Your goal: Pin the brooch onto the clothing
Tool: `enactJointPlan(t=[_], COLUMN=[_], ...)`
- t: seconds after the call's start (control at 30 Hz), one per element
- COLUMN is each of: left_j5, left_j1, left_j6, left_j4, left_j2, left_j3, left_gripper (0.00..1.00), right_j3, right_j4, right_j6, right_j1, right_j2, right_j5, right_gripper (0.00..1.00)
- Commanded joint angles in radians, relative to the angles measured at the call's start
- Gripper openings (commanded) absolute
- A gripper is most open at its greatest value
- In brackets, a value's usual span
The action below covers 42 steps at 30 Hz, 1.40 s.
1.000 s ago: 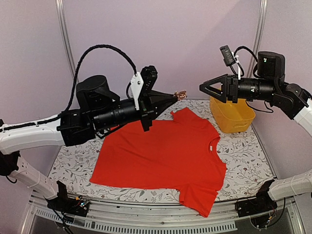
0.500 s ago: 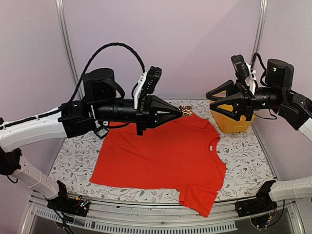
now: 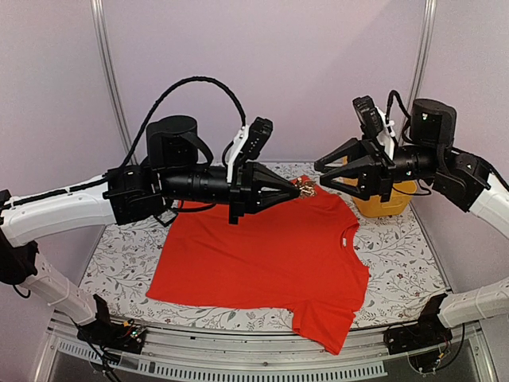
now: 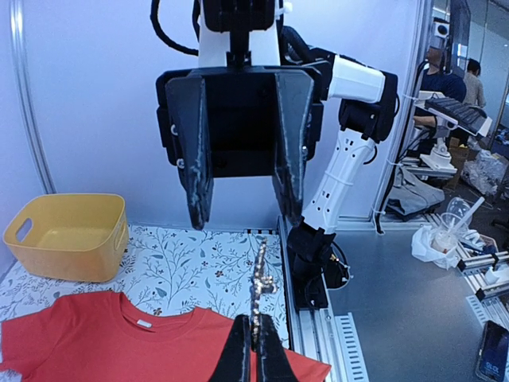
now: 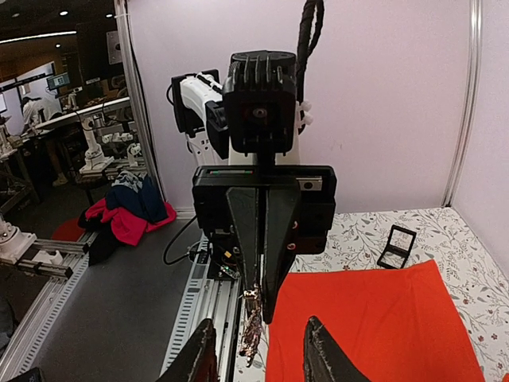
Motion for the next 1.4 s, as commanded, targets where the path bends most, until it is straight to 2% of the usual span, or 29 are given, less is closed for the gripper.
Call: enactJointPlan(t=[0.0, 0.23, 0.33, 0.47, 0.57, 0.6, 0.83, 0.93, 1.07, 1.2, 1.27, 1.37], left_j5=[-0.008, -0.012, -0.013, -0.013, -0.014, -0.017, -0.043, -0.048, -0.125, -0.127, -0.129, -0.139], left_j1=[0.013, 0.013, 0.013, 0.013, 0.013, 0.013, 0.013, 0.012, 0.015, 0.018, 0.019, 0.018], left_j6=[0.001, 0.003, 0.008, 0.011, 0.009, 0.009, 0.005, 0.002, -0.013, 0.0, 0.019, 0.029], left_j4=[-0.008, -0.018, -0.031, -0.031, -0.031, -0.031, -0.004, 0.02, 0.01, -0.004, -0.023, -0.049], left_j2=[0.008, 0.019, 0.027, 0.026, 0.025, 0.024, -0.002, -0.007, 0.003, -0.007, -0.009, -0.011], left_j3=[0.022, 0.026, 0.036, 0.036, 0.036, 0.034, 0.006, -0.012, -0.004, -0.001, 0.003, 0.01], left_gripper=[0.0, 0.0, 0.0, 0.0, 0.0, 0.0, 0.0, 0.0, 0.0, 0.0, 0.0, 0.0], right_j3=[-0.013, -0.015, -0.01, -0.01, -0.004, -0.002, 0.013, -0.007, -0.022, -0.003, 0.02, 0.041], right_j4=[-0.002, -0.023, -0.04, -0.055, -0.073, -0.08, -0.109, -0.045, 0.01, -0.04, -0.098, -0.151], right_j6=[-0.001, -0.003, -0.011, -0.024, -0.026, -0.028, -0.019, 0.026, 0.112, 0.116, 0.093, 0.051], right_j1=[0.013, 0.024, 0.026, 0.026, 0.027, 0.026, 0.026, 0.026, 0.026, 0.026, 0.025, 0.024], right_j2=[0.016, 0.037, 0.048, 0.05, 0.055, 0.059, 0.073, 0.074, 0.087, 0.108, 0.111, 0.105], right_j5=[0.022, 0.043, 0.049, 0.055, 0.057, 0.06, 0.098, 0.114, 0.109, 0.135, 0.166, 0.199], right_gripper=[0.32, 0.29, 0.19, 0.13, 0.01, 0.0, 0.0, 0.0, 0.0, 0.0, 0.06, 0.08])
